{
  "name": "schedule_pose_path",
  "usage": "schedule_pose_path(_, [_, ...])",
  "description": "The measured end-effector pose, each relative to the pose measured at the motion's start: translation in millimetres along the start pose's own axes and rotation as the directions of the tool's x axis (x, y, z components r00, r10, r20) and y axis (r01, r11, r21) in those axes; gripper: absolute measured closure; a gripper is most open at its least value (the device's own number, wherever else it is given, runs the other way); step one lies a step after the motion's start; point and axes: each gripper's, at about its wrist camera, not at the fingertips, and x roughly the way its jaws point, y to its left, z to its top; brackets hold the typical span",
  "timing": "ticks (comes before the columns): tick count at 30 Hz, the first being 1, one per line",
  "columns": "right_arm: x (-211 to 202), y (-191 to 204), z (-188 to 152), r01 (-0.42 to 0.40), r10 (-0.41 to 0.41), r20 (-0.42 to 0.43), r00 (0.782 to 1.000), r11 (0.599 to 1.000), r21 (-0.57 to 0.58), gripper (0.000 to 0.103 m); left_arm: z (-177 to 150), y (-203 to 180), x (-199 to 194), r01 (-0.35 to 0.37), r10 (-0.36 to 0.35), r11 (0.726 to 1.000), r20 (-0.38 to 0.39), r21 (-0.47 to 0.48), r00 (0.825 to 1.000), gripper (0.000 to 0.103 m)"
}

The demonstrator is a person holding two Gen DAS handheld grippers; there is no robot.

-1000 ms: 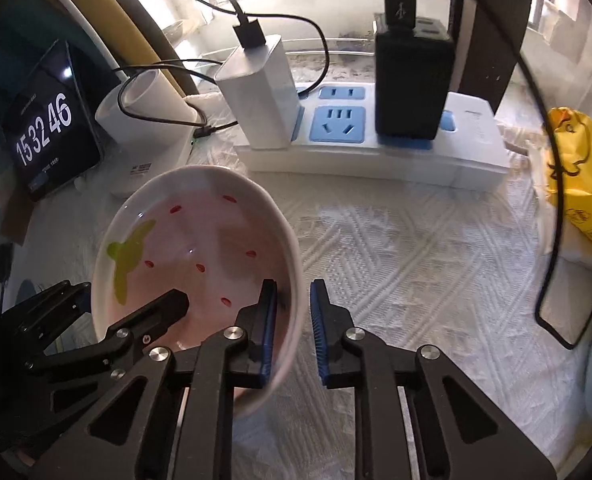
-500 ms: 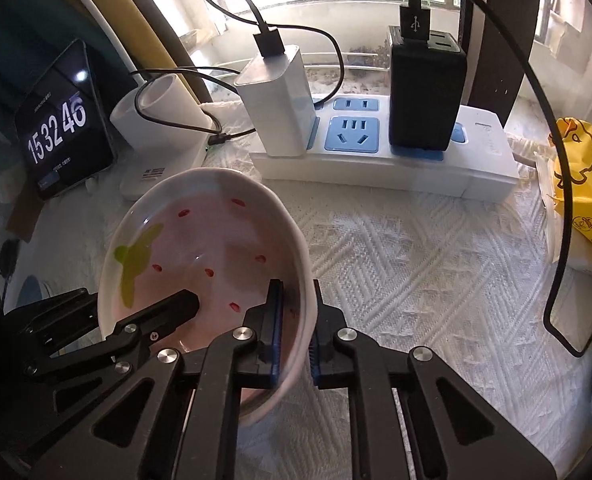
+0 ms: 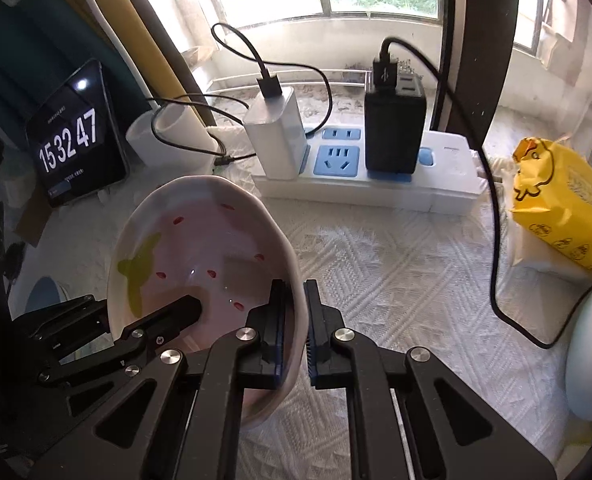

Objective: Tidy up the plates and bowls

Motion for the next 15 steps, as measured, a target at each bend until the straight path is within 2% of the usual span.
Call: schedule_pose_path(15, [-39.4, 18.0, 8.1, 0.016, -0.015, 0.061, 0.998, 0.999, -0.027, 0.093, 6.5, 0.9, -46.1, -0.020, 0.014, 0.998, 0.085, 0.067, 0.996, 0.085])
